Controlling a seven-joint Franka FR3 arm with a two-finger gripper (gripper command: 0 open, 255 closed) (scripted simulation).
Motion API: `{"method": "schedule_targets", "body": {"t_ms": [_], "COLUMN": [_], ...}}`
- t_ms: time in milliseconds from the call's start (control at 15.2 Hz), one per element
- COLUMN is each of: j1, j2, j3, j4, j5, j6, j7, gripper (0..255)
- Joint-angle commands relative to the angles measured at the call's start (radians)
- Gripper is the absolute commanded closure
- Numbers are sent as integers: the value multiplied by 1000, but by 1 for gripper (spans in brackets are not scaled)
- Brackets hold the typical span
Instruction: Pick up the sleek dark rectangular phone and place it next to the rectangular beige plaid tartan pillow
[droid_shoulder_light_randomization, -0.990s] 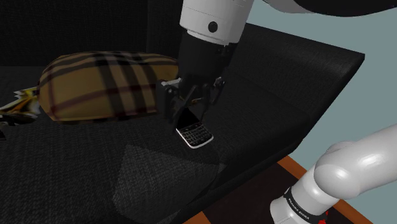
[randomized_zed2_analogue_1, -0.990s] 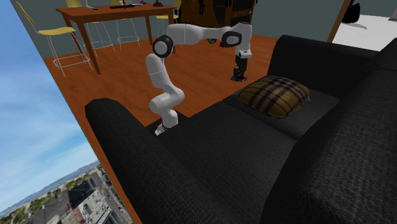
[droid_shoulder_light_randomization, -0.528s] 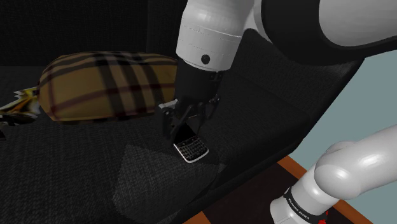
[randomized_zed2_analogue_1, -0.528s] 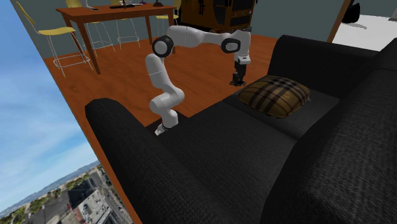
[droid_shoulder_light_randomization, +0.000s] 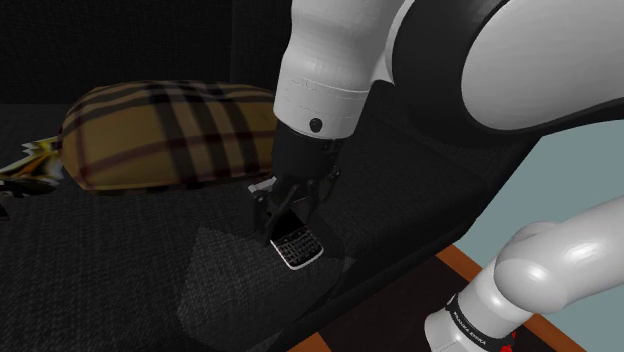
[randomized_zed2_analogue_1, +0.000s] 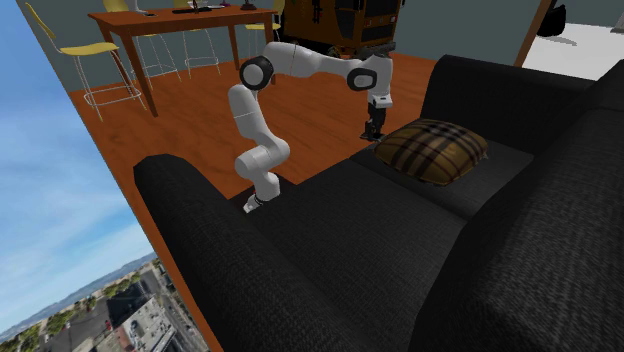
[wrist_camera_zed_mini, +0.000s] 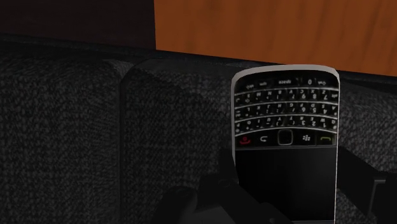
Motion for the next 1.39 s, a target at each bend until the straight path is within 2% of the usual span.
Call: {"method": "schedule_targets", "body": {"t_ms": [0,198,264,594,858,1320], "j1": [0,0,0,0,-3,-3], "j2": [0,0,0,0,-6,-6], "j3": [0,0,0,0,-31,-31], "j4": [-1,-1,-1,-1,118,118], "j5": [0,0,0,0,-10,-10], "j6": [1,1,1,1,-125,-125], "j7": [0,0,0,0,4,4], "gripper": [255,255,0,0,0,0]}}
